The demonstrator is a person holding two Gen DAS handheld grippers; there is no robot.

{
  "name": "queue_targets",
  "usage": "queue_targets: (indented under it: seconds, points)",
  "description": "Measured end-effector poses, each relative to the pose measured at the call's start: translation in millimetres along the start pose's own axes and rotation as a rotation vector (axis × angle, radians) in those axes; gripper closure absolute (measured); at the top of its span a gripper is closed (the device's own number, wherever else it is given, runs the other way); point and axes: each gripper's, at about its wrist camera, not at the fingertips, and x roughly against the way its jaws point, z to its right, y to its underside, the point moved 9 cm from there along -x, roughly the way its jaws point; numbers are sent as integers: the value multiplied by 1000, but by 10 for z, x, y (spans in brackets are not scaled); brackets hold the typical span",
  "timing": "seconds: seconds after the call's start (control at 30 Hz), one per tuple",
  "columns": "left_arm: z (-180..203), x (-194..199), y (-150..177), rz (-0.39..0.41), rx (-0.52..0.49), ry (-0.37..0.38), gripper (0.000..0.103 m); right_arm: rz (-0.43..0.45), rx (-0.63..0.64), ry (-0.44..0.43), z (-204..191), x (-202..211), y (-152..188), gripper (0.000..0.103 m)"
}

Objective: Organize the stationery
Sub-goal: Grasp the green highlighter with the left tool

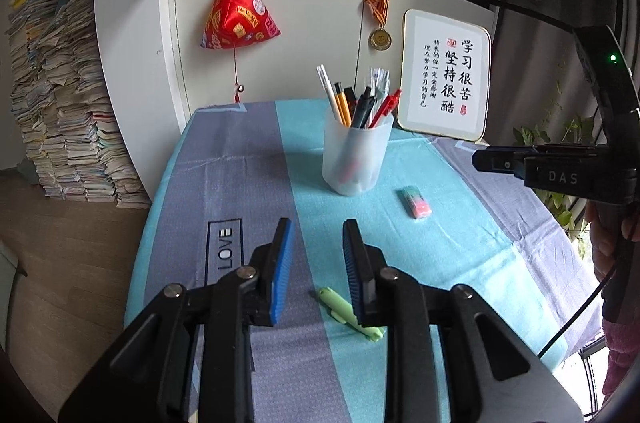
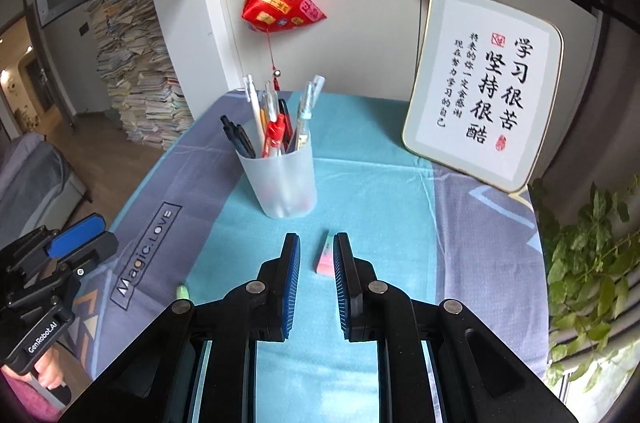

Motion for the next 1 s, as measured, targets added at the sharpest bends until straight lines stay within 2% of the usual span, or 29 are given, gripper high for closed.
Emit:
queue_targets:
  seconds: [0.17,0.3,0.83,1.0]
  points:
    - [100,-145,274,-105,38,17,80,-9,-6,-1,28,-38,121,87]
    - [249,-260,430,-159,11,17,80,-20,-19,-15,38,-85,181,87]
    - [236,-612,582,-250,36,-50,80,-47,-24,-28,79,-173,278,87]
    - [267,-679,622,-260,23,-44,90,-57,-25,-29,81,-227,300,87]
